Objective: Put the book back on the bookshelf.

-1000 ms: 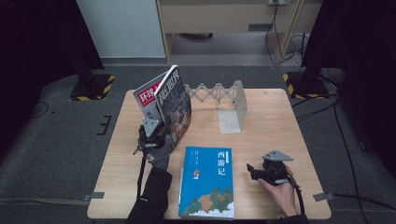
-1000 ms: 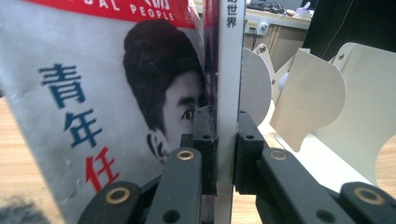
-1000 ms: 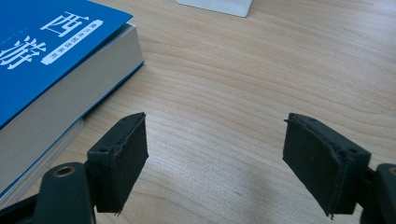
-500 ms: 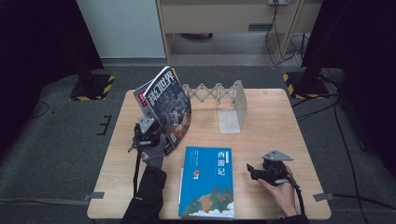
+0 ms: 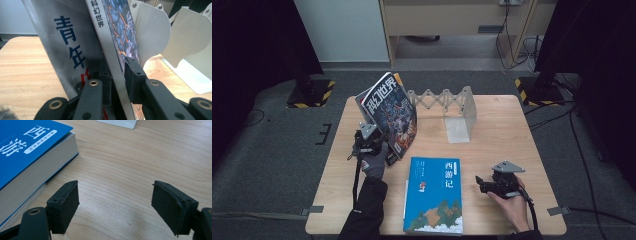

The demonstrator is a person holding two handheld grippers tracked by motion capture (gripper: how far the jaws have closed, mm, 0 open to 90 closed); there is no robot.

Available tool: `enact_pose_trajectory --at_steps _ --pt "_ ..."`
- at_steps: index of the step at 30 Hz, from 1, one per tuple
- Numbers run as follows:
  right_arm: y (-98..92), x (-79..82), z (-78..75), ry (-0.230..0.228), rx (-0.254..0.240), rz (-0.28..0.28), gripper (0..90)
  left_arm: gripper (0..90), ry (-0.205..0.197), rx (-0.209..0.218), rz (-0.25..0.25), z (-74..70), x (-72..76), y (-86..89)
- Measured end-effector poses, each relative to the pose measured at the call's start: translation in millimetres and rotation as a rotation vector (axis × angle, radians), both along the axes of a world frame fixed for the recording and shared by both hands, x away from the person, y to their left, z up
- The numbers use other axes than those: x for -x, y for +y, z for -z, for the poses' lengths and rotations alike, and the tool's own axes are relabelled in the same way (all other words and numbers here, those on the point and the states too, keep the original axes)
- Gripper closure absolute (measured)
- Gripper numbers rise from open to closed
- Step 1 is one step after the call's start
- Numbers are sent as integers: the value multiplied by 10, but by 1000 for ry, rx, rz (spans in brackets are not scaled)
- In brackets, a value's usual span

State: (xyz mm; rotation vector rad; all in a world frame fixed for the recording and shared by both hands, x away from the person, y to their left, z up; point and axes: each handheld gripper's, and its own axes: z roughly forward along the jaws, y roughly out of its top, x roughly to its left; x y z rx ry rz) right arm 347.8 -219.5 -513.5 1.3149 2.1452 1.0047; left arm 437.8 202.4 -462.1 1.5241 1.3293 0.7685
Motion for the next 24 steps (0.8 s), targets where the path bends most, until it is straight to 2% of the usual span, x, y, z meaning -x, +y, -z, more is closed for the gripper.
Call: enact_pose_trajectory --at_steps 9,17,22,24 --pt "-2 2 0 3 -2 0 222 739 -3 -16 -3 12 9 -20" --pt "5 5 -9 -1 -9 0 217 681 27 -38 20 21 56 -28" --pt "8 5 -12 -3 -11 0 216 636 20 -53 19 27 134 -27" --pt "7 6 -16 -5 -13 0 216 616 9 -43 19 32 175 -22"
